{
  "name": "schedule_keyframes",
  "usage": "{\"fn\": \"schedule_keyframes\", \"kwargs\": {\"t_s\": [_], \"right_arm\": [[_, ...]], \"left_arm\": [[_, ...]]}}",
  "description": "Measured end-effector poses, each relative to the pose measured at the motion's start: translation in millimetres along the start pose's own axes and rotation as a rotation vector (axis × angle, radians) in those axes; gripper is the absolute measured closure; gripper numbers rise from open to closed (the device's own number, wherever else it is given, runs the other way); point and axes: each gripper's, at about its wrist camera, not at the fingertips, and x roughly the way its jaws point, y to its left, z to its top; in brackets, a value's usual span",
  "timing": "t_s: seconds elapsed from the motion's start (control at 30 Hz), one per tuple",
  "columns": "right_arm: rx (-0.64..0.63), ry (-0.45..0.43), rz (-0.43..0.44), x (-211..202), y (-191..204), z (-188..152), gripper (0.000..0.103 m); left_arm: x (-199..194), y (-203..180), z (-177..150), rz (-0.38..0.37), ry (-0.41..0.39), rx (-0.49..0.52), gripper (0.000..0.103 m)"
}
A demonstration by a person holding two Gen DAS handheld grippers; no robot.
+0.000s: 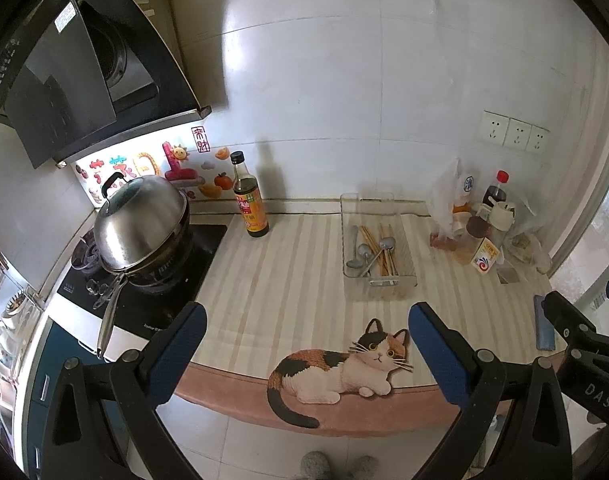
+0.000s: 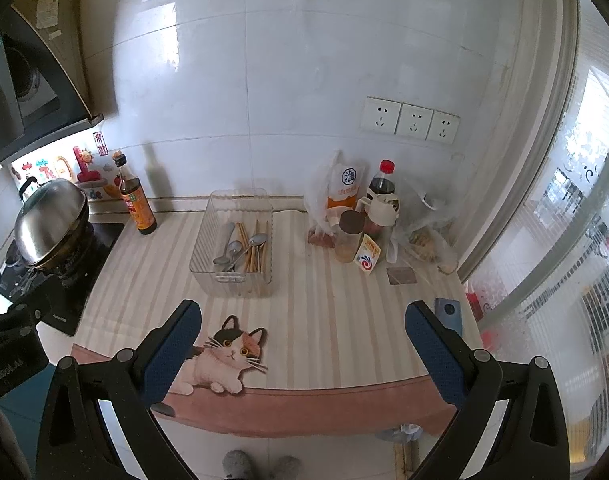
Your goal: Organize utensils
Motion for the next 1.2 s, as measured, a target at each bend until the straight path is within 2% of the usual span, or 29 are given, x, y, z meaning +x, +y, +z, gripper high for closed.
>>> {"fn": "schedule_keyframes", "kwargs": {"t_s": [1.2], "right_arm": [[-0.004, 0.014, -0.004, 11.0, -4.6, 1.7, 0.0]], "left_arm": [[16.6, -8.6, -0.6, -0.027, 0.022, -0.017, 0.0]]}}
